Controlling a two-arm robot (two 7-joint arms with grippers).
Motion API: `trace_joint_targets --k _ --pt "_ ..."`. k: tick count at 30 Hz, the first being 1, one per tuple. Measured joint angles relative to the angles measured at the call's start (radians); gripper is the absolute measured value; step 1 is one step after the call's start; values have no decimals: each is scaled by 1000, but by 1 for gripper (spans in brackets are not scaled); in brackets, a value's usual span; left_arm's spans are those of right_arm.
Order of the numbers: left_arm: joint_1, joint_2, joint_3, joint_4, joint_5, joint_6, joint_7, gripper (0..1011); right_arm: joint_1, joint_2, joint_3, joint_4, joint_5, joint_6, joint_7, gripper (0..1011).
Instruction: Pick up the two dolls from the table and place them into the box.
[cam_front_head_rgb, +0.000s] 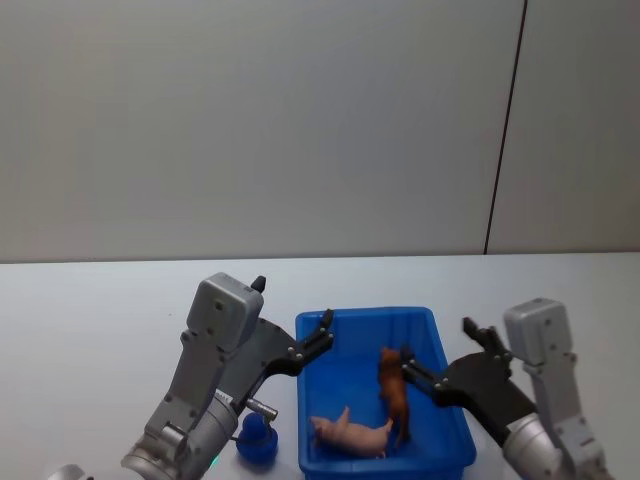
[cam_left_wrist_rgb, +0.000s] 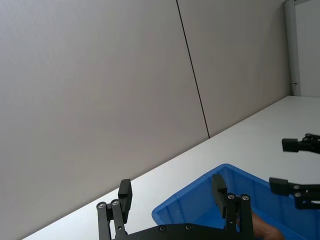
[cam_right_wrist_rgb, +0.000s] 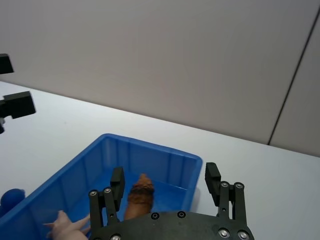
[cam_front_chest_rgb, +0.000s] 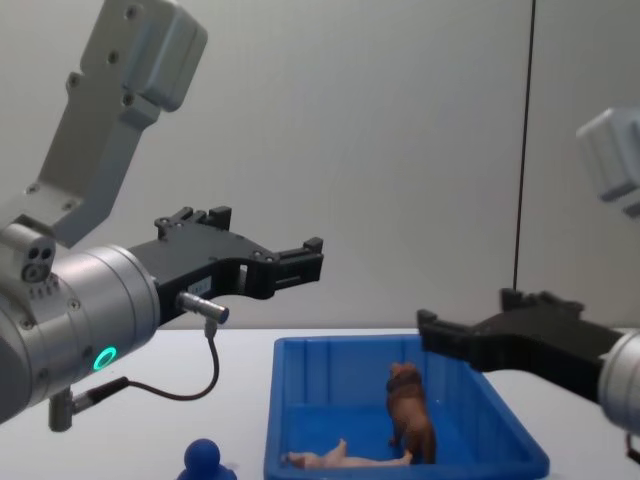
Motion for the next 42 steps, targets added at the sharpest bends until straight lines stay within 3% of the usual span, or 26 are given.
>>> trace_joint_targets --k 6,16,25,42 --pt "0 0 0 0 0 0 0 1004 -43 26 18 -53 11 -6 -67 1001" --pt "0 0 0 0 0 0 0 1003 -97 58 39 -113 37 -10 -128 1001" --pt "6 4 -4 -4 -11 17 1 1004 -119 72 48 -137 47 -11 -151 1001" --pt "34 33 -29 -12 -82 122 2 1003 -136 82 55 -156 55 -13 -171 1001"
